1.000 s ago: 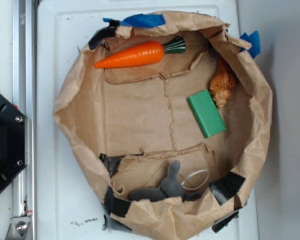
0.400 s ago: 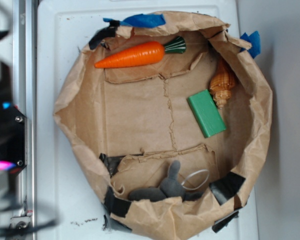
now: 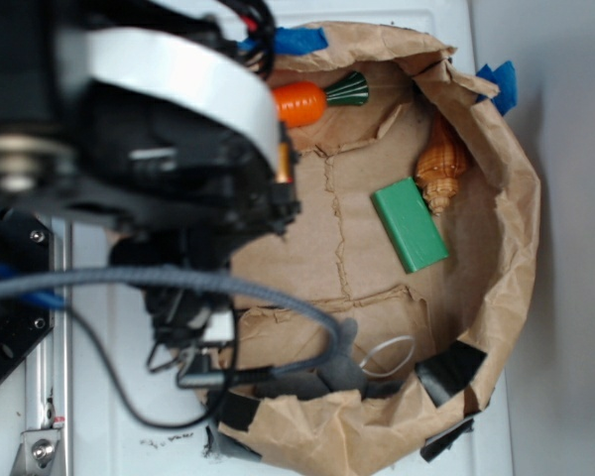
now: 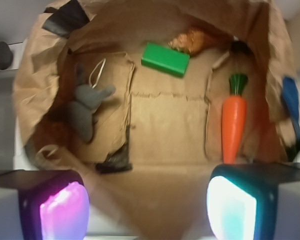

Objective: Grab the carrot.

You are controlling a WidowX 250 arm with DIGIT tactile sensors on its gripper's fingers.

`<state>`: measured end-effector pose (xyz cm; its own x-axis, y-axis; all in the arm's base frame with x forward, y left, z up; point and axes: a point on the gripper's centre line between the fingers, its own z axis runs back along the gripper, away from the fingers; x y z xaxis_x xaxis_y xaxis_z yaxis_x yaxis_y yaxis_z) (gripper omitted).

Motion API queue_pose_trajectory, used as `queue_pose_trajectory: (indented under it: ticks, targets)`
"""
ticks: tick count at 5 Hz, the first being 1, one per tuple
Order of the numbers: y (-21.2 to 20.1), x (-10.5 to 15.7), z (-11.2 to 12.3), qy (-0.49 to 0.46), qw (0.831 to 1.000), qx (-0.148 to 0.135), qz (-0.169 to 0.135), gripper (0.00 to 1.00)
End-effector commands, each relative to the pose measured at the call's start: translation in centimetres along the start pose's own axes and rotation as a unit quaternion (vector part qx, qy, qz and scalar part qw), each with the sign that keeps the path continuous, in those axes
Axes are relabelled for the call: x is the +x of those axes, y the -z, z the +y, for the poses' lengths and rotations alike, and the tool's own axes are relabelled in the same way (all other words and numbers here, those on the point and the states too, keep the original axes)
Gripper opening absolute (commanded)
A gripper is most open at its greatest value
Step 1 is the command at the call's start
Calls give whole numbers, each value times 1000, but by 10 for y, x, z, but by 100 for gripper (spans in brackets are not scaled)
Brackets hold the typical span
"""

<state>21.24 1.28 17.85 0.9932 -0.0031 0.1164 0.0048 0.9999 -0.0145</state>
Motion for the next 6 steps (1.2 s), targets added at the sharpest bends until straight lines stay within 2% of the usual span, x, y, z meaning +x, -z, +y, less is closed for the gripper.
queue_pose_trajectory:
  ticks: [1, 2, 3, 5, 6]
  targets:
    - [24, 27, 11, 80, 996, -20, -40, 100]
    - [43, 36, 27, 56, 997, -12, -54, 100]
    - [69, 38, 43, 23, 997, -30, -61, 100]
    - [101, 39, 75, -7, 999, -6, -43, 100]
    - [97, 40, 82, -12, 999, 1, -42, 100]
